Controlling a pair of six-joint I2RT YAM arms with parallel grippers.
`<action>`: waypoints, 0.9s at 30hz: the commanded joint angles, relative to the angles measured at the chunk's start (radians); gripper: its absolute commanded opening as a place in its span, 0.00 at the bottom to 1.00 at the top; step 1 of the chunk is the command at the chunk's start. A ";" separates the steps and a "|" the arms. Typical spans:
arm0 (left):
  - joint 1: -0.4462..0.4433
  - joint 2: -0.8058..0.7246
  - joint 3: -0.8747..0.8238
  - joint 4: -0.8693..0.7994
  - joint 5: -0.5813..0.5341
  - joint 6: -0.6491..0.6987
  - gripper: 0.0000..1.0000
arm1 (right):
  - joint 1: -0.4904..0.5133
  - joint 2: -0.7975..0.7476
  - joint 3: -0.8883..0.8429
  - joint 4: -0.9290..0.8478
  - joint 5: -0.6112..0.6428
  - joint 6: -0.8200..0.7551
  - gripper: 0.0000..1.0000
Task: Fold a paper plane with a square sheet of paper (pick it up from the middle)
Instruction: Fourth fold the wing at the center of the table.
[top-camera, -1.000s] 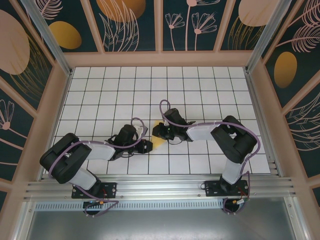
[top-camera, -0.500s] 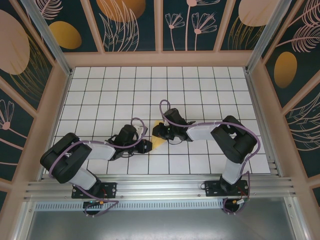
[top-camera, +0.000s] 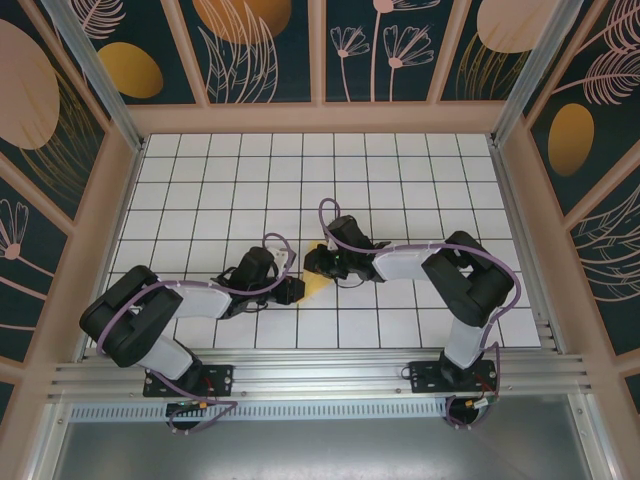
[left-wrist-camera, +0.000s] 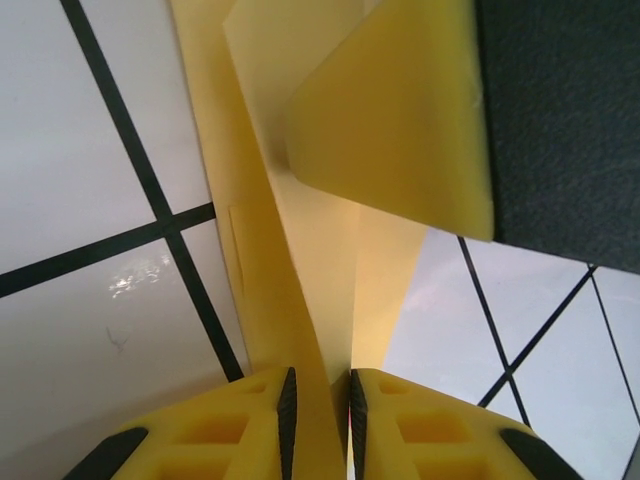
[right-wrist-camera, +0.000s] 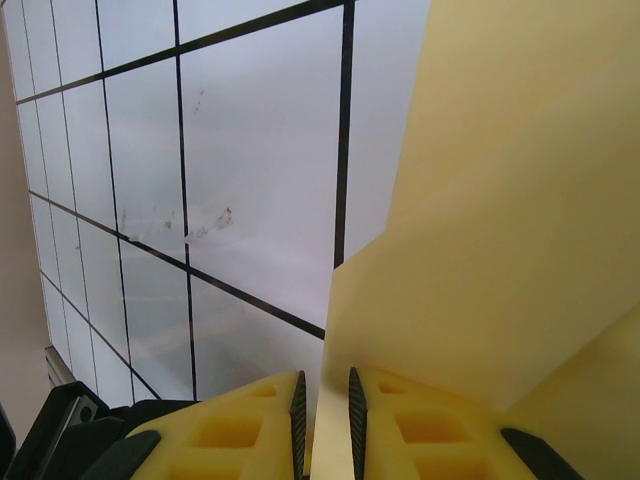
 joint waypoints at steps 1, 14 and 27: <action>-0.008 0.011 0.020 -0.035 -0.033 0.032 0.24 | 0.005 0.017 0.020 -0.006 0.012 -0.017 0.23; -0.029 0.037 0.032 -0.044 -0.046 0.039 0.13 | 0.005 0.018 0.019 -0.005 0.010 -0.017 0.23; -0.029 0.030 0.033 -0.041 -0.022 0.020 0.02 | 0.006 0.017 0.015 -0.008 0.016 -0.021 0.23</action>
